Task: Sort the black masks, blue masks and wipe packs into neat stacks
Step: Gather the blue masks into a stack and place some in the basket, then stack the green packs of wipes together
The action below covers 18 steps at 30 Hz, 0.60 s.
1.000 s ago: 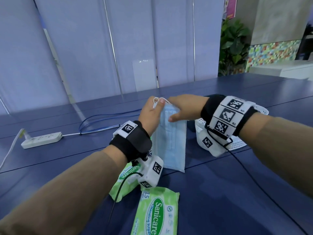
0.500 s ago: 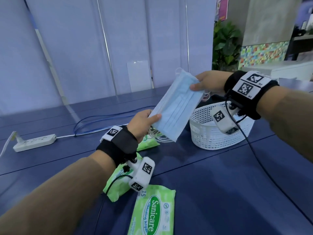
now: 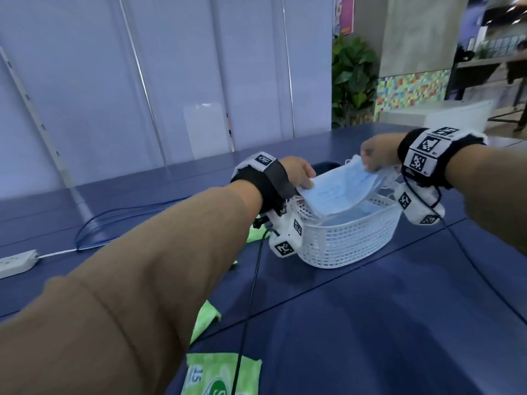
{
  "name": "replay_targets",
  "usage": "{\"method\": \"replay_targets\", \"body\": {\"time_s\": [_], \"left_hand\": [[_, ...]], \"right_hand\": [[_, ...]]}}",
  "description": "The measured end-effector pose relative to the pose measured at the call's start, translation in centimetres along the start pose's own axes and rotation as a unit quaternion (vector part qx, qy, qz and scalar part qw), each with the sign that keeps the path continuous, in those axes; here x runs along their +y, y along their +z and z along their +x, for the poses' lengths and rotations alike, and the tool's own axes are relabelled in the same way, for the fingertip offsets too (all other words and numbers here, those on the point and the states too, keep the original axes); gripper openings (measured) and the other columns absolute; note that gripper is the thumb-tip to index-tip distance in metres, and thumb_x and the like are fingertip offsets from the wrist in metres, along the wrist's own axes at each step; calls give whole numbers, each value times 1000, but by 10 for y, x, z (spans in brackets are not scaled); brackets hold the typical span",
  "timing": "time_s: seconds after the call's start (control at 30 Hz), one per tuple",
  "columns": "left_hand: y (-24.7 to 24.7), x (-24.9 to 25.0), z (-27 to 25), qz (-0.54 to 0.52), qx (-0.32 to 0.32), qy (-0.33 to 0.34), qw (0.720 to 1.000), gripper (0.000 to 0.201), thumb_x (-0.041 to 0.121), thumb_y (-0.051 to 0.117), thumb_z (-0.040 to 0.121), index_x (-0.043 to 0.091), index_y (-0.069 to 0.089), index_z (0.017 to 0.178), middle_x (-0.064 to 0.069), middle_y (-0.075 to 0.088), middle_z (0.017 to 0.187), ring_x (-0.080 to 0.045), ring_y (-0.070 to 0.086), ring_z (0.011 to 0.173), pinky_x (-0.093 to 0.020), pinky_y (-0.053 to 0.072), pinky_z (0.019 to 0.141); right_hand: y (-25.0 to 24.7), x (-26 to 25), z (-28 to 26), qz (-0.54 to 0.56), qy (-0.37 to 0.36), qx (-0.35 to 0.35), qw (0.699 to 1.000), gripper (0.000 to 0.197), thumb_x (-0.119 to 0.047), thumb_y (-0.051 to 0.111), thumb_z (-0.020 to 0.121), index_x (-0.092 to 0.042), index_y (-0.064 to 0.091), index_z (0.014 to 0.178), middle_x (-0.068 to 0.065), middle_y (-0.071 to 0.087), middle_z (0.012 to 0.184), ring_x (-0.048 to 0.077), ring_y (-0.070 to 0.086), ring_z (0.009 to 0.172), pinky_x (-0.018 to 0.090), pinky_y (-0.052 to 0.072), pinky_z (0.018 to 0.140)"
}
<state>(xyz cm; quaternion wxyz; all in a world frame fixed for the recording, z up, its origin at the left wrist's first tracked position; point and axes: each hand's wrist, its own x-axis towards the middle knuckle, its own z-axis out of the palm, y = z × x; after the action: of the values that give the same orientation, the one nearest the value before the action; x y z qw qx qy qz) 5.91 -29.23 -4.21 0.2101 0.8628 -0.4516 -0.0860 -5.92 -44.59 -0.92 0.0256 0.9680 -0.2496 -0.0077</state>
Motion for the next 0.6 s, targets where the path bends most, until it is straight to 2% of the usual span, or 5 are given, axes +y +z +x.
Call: {"method": "replay_targets", "body": {"time_s": [0.2,0.27,0.4,0.5,0.6], "left_hand": [[29,-4,20,108,-42,64,991,35,15,71,81,10,58,113,-7,59,113,-18,50,91,-26,38,74],[37,0,22,165,-86,78,979,38,17,67,86,10,56,122,-7,58,121,-21,54,102,-22,33,71],[47,2,24,257,-115,82,956,27,17,59,91,5,55,116,-10,54,106,-26,52,97,-23,30,70],[52,2,21,312,-139,64,938,15,19,55,93,4,53,97,-12,50,92,-35,53,90,-38,43,81],[56,4,18,339,-124,64,930,18,21,55,92,9,49,79,-5,48,75,-24,46,76,-31,38,68]], "right_hand": [[31,-4,26,-96,-29,-111,989,7,-14,60,87,-18,57,83,-3,52,73,13,53,67,21,53,66],[37,-6,23,-132,-42,-178,974,5,-15,58,90,-16,54,88,-5,48,68,1,52,51,4,44,50],[43,0,27,-115,-64,-209,969,6,-9,59,89,-9,55,93,-3,48,63,-3,41,25,7,31,31],[47,3,30,-65,-62,-188,978,13,-5,63,85,-9,54,93,-1,50,65,3,46,33,11,34,32],[54,5,31,-26,-71,-130,989,18,-3,66,82,-12,53,90,-2,50,71,11,44,50,10,32,30]]}}
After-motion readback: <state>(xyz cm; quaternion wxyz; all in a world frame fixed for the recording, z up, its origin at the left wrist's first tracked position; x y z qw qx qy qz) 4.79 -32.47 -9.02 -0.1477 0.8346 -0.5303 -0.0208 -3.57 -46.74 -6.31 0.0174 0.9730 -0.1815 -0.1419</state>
